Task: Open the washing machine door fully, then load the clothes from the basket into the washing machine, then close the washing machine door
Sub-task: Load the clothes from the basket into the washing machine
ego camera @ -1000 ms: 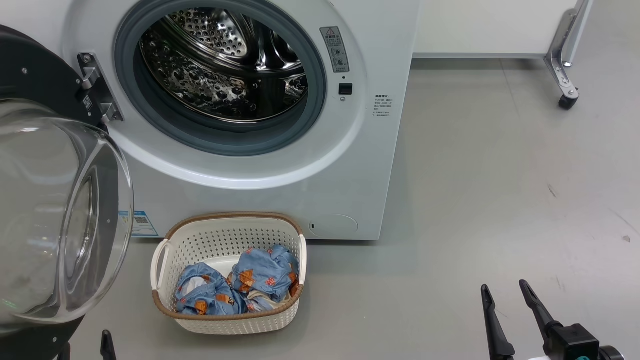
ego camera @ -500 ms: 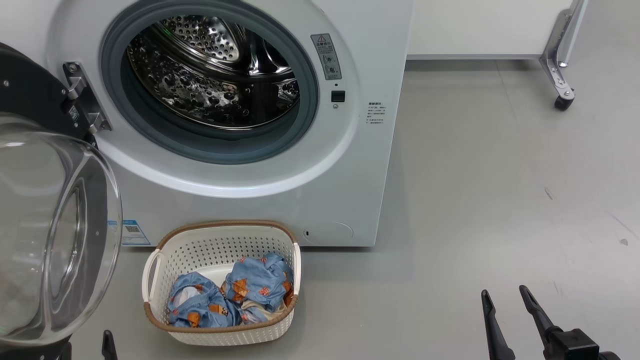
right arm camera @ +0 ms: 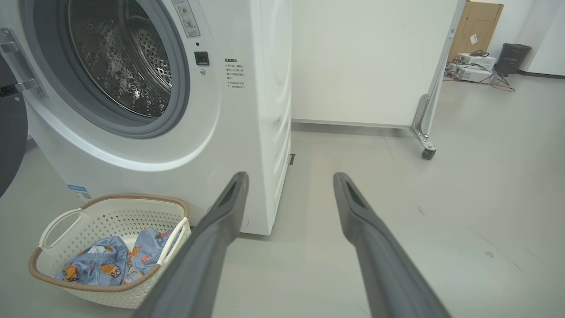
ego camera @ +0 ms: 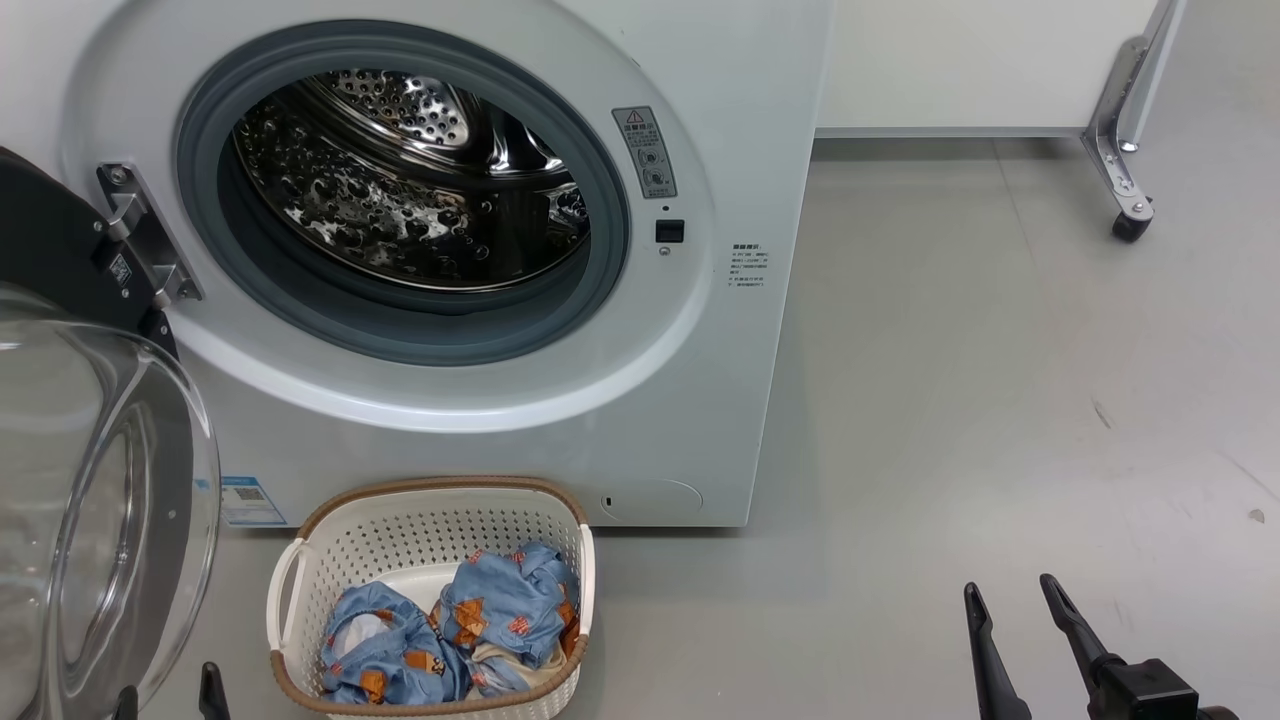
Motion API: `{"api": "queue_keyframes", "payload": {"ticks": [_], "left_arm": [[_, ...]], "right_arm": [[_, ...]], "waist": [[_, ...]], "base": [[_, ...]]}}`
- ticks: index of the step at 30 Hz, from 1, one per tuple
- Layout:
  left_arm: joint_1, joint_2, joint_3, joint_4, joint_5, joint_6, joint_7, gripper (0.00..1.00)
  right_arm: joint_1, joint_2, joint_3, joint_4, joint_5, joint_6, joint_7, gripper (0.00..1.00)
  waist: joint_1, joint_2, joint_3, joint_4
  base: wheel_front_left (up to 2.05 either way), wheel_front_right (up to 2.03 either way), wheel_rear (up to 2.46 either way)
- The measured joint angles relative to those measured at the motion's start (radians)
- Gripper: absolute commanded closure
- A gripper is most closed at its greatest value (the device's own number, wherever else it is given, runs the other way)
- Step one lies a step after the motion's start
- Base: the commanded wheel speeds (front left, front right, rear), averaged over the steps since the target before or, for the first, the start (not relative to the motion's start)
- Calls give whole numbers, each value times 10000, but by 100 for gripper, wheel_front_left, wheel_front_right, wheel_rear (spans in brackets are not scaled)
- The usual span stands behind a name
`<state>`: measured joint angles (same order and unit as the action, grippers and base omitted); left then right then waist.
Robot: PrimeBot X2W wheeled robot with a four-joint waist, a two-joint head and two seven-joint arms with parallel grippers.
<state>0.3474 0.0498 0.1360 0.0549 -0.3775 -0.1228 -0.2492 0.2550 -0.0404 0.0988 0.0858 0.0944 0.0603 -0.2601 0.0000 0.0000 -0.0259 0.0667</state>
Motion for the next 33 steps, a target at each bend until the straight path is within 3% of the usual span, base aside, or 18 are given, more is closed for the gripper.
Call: {"api": "queue_keyframes", "payload": {"ticks": [33], "left_arm": [[-49, -15, -510, 144, 518, -12, 0, 0]], "right_arm": [[-61, 17, 94, 261, 0, 270, 0, 0]], "waist": [[0, 0, 250, -399]], "base": [[9, -9, 0]]}}
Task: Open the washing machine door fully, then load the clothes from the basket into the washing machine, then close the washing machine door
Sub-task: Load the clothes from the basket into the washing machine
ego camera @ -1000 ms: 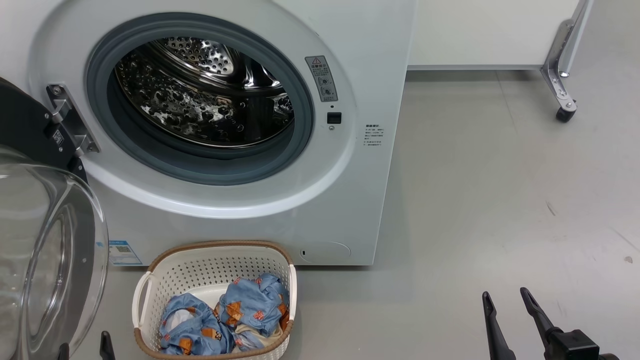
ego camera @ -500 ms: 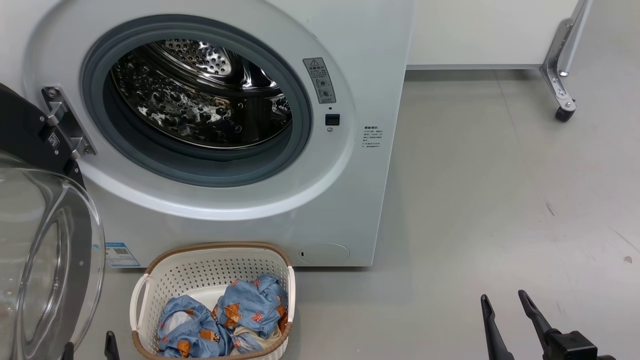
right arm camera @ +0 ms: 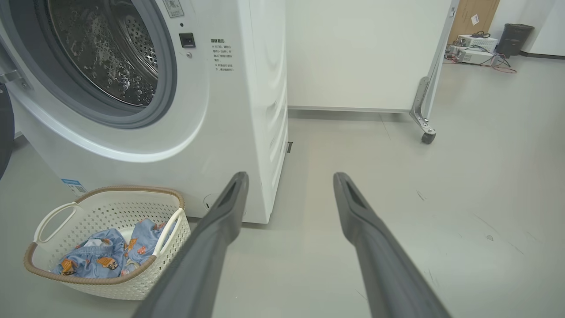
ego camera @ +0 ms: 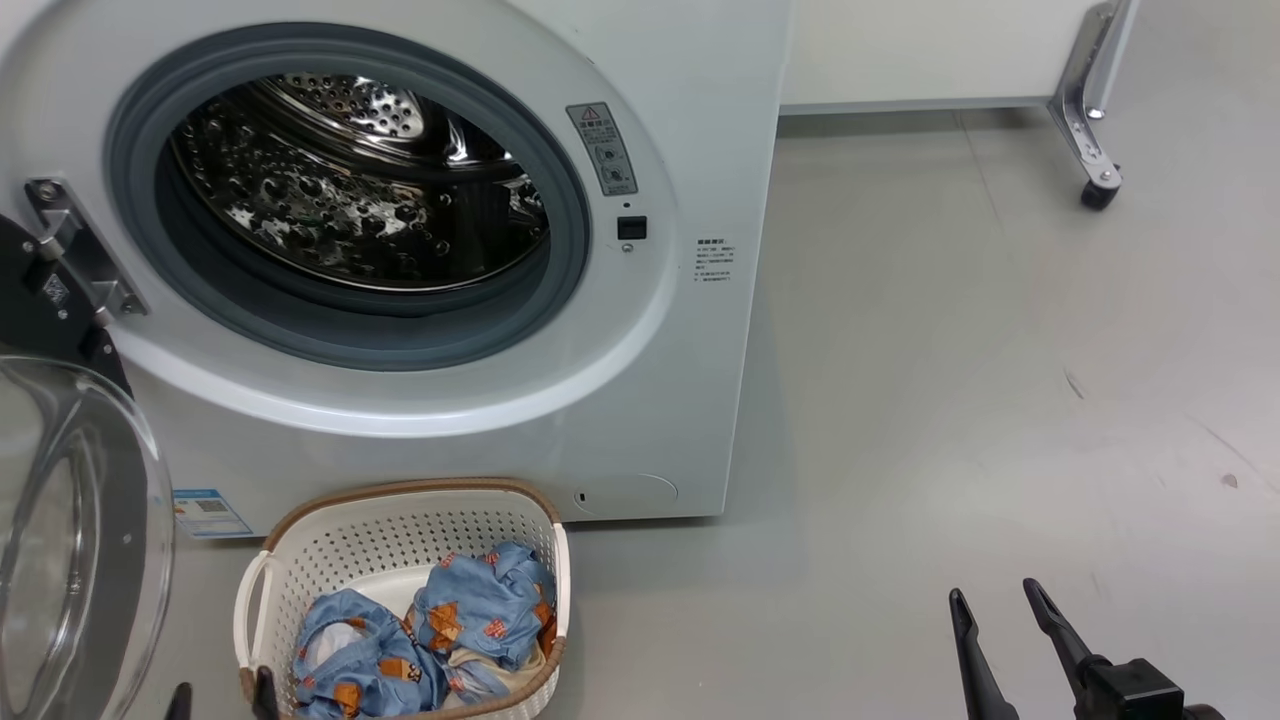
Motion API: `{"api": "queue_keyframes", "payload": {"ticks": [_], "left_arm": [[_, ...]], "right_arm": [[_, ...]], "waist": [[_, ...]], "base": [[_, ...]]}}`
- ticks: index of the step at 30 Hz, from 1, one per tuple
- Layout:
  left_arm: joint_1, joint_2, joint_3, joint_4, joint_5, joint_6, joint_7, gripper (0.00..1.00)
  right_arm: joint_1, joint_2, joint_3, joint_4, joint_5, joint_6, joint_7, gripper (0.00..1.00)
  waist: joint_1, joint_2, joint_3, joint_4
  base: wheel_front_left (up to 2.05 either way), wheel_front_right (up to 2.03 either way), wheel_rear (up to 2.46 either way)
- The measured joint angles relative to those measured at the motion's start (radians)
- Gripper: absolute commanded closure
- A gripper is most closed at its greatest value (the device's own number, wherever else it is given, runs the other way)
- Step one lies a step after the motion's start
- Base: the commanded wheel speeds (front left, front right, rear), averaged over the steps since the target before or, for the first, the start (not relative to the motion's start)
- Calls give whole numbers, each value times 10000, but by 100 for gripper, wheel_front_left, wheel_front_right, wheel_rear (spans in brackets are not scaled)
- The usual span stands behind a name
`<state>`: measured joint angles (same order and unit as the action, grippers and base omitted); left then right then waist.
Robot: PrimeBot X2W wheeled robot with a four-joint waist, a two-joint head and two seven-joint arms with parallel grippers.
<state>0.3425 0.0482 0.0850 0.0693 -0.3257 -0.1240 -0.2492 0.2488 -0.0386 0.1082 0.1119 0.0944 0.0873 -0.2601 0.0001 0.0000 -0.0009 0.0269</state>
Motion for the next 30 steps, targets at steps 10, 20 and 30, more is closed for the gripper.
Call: {"api": "queue_keyframes", "payload": {"ticks": [10, 20, 30], "left_arm": [[-732, 35, -869, 332, -61, -2, 77, 0], [-2271, 573, -1304, 1277, -932, -2, 1129, 0], [-3836, 1062, -1522, 2518, -2849, -2, 2610, 0]], "right_arm": [[-316, 2, 224, -54, 2, 21, 0, 0], [-1009, 0, 545, -196, 25, 38, 0, 0], [-2067, -4, 752, -522, 318, -109, 0, 0]], "waist": [[0, 0, 728, -461], [0, 0, 2101, -1066], [1, 0, 3654, -1650]], "base": [[0, 0, 0], [0, 0, 0], [0, 0, 0]]}}
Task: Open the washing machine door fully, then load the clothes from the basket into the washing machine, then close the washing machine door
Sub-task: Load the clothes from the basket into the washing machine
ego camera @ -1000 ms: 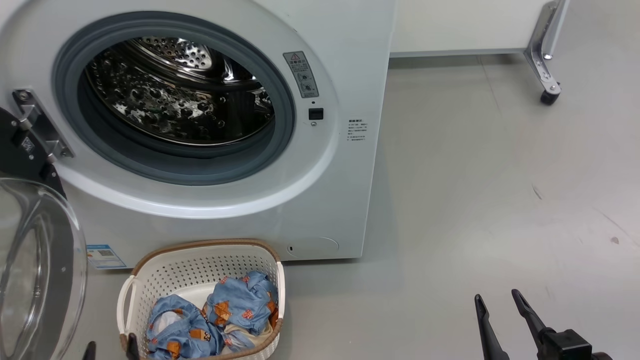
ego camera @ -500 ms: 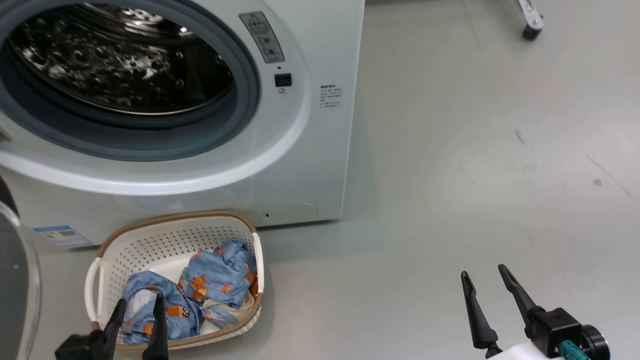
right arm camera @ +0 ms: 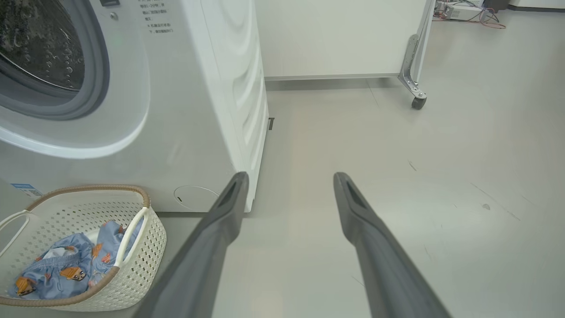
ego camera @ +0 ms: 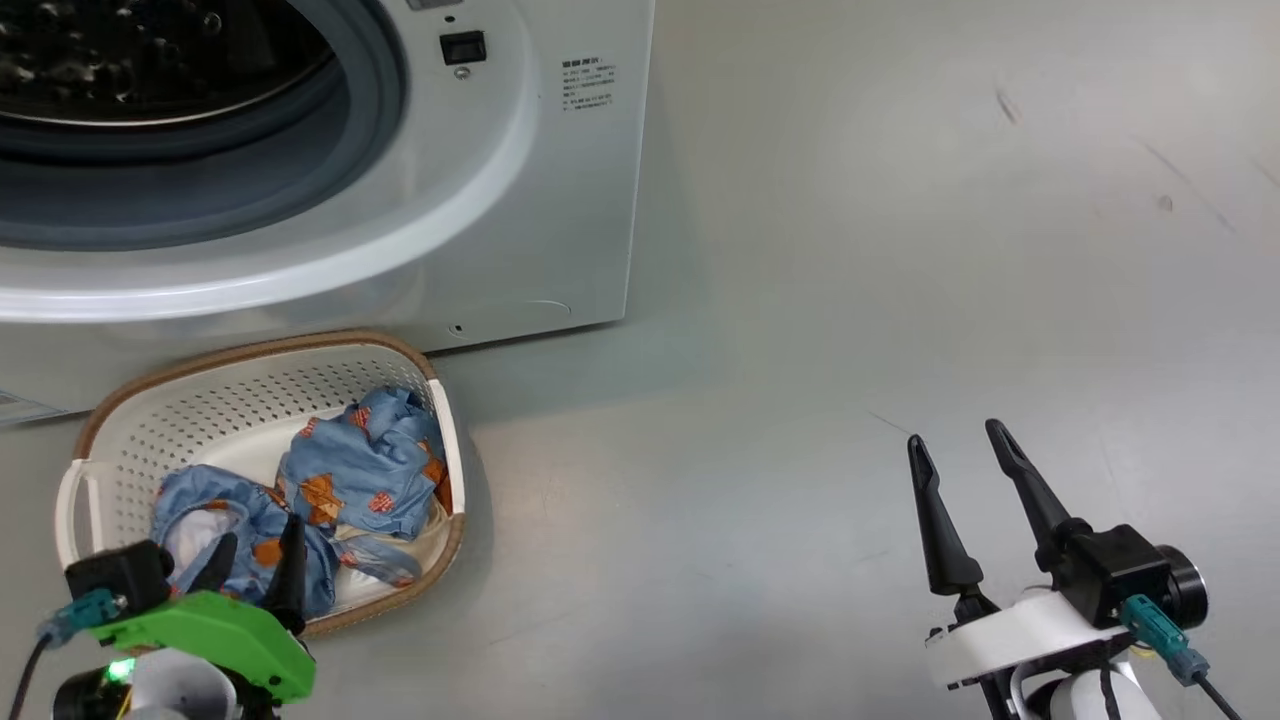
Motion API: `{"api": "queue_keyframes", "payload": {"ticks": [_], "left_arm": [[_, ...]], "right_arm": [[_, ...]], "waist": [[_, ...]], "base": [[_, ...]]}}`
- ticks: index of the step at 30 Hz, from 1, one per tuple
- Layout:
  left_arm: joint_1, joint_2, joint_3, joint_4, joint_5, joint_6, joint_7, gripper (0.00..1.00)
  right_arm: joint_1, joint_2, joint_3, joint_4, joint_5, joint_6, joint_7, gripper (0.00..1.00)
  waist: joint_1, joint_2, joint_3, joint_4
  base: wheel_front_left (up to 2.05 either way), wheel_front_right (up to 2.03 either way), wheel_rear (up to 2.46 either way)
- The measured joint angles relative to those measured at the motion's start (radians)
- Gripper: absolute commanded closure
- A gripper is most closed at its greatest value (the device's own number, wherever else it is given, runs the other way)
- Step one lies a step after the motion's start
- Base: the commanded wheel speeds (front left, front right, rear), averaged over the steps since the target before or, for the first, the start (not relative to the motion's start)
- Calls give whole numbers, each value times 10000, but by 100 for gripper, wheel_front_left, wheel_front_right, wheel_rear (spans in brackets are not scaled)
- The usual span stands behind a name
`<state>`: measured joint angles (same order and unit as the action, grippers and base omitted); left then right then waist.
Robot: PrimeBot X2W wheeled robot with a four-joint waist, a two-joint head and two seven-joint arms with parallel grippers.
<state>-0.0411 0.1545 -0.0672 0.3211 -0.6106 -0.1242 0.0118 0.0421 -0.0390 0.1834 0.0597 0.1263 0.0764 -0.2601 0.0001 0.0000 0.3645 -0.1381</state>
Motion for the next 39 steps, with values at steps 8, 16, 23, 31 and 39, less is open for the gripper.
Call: {"api": "queue_keyframes", "payload": {"ticks": [8, 16, 23, 31, 39], "left_arm": [[-1233, 293, -40, 633, -1007, 0, 792, 0], [-2266, 807, -489, 1137, -1187, -2, 1154, 0], [-2704, 1202, -709, 1691, -1218, -2, 1279, 0], [-3445, 1327, -1034, 1983, -1486, -2, 1313, 0], [-4211, 1473, -1455, 2207, -1664, -2, 1381, 0]], "right_arm": [[-494, -4, 2, -56, 54, -174, 0, 0], [-1003, -4, -107, -104, 54, -276, 0, 0], [-1251, -2, -173, -105, 79, -364, 0, 0], [-1366, -4, -228, -261, 132, -539, 0, 0], [-1365, -6, -132, -738, 127, -878, 0, 0]], "waist": [[0, 0, 1147, -316], [0, 0, 2172, -481], [0, 0, 2788, -560], [-1, 0, 3331, -591], [0, 0, 4000, -556]], "base": [[0, 0, 0], [0, 0, 0], [0, 0, 0], [0, 0, 0], [0, 0, 0]]}}
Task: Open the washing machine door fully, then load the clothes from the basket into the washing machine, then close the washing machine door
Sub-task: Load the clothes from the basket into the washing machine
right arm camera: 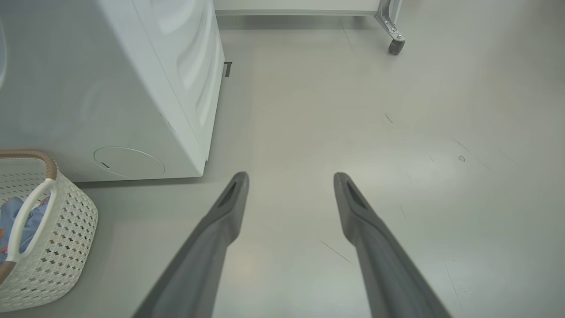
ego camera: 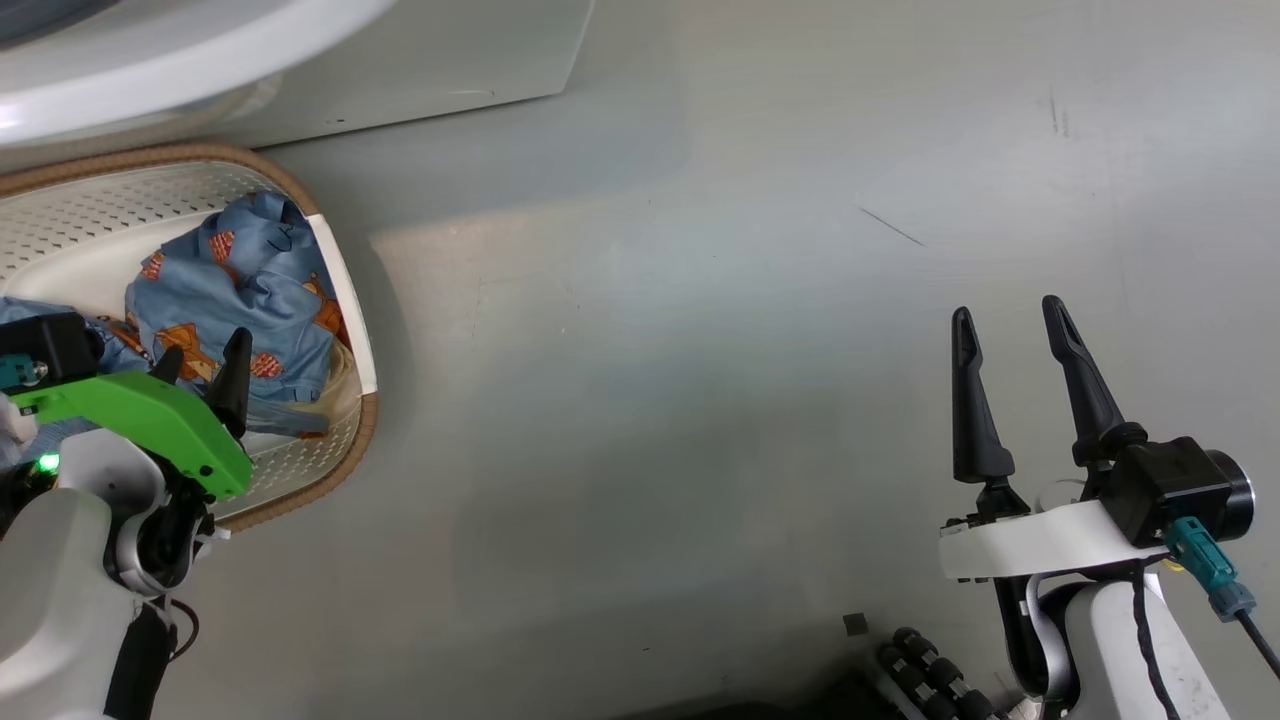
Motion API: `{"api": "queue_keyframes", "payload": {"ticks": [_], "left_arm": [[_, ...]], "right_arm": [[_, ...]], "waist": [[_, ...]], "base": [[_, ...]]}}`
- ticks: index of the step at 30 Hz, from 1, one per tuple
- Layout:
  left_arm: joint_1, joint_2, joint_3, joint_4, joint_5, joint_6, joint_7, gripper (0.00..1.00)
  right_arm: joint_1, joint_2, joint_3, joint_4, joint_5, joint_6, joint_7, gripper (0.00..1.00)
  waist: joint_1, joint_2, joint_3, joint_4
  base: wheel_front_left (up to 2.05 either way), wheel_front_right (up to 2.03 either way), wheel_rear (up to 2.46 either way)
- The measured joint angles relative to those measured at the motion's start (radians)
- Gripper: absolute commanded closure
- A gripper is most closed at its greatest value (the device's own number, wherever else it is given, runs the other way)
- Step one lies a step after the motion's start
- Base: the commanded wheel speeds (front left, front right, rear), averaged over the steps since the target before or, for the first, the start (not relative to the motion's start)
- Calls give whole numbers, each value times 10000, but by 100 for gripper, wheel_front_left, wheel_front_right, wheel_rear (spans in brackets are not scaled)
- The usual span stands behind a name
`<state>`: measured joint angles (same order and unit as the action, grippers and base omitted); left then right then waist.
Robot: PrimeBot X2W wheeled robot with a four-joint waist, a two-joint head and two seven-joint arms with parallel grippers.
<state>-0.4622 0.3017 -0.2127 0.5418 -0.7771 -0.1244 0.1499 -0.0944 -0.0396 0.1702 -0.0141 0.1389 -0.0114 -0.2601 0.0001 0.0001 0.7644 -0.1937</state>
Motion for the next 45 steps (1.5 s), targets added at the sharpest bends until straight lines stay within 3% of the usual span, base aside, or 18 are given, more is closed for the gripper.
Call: {"api": "queue_keyframes", "payload": {"ticks": [7, 18, 34, 45], "left_arm": [[-484, 119, -405, 245, -171, 0, 35, 0], [-1097, 293, -840, 560, -374, 0, 84, 0], [-1383, 474, -1670, 966, -874, 0, 75, 0], [-2043, 537, -2136, 1887, -857, 0, 77, 0]], "right_arm": [[1, -2, 642, -543, -75, -627, 0, 0], [5, -6, 1256, -857, -171, -1039, 0, 0], [0, -6, 1622, -970, -178, -1072, 0, 0], [19, -8, 1229, -1060, -184, -1143, 0, 0]], "waist": [[0, 0, 514, 42], [0, 0, 1040, 57], [-1, 0, 1248, 22], [-1, 0, 1606, 24]], "base": [[0, 0, 0], [0, 0, 0], [0, 0, 0], [0, 0, 0]]}}
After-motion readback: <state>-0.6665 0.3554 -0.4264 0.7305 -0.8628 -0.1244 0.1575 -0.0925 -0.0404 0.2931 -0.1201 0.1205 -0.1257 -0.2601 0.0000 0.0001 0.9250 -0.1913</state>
